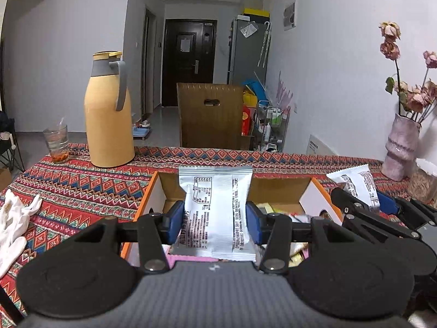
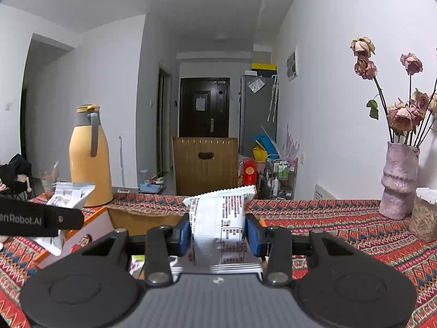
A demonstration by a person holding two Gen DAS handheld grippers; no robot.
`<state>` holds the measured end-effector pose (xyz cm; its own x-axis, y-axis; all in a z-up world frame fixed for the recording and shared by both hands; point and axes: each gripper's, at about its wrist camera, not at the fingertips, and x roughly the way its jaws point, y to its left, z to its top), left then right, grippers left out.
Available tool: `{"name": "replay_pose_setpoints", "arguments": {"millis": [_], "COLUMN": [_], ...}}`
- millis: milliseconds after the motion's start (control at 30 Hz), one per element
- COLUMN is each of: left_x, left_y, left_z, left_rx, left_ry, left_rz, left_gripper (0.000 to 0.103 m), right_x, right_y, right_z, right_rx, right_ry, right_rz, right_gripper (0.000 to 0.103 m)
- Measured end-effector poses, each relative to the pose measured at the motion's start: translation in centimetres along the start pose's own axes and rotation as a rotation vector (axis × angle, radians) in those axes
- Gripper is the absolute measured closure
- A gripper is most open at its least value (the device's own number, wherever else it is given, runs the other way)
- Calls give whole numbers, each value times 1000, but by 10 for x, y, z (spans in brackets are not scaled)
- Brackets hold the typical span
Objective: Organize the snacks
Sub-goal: 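Carry both white packets over the box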
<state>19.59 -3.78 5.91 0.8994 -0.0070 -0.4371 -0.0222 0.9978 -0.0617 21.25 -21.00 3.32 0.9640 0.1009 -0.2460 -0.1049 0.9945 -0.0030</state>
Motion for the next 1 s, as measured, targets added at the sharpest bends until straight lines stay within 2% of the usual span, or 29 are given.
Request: {"name": "replay_pose_setpoints", "arguments": {"millis": [267, 433, 567, 1000], "left_x": [33, 49, 64, 71], "left_y": [9, 17, 23, 23], "left_z": [8, -2, -8, -18], "left_rx": [-46, -59, -58, -52], "left_ry": [-3, -22, 7, 31], "left_rz": [27, 60, 58, 51], "left_gripper": [54, 54, 55, 55], "right_x": [32, 42, 51, 57], "right_y": [-1, -5, -8, -9], "right_z": [3, -8, -15, -26], "right_rx": [14, 40, 49, 63], "right_ry": [3, -2, 28, 70], "right_rz": [-11, 4, 12, 17], "right_gripper": [63, 63, 63, 63]}}
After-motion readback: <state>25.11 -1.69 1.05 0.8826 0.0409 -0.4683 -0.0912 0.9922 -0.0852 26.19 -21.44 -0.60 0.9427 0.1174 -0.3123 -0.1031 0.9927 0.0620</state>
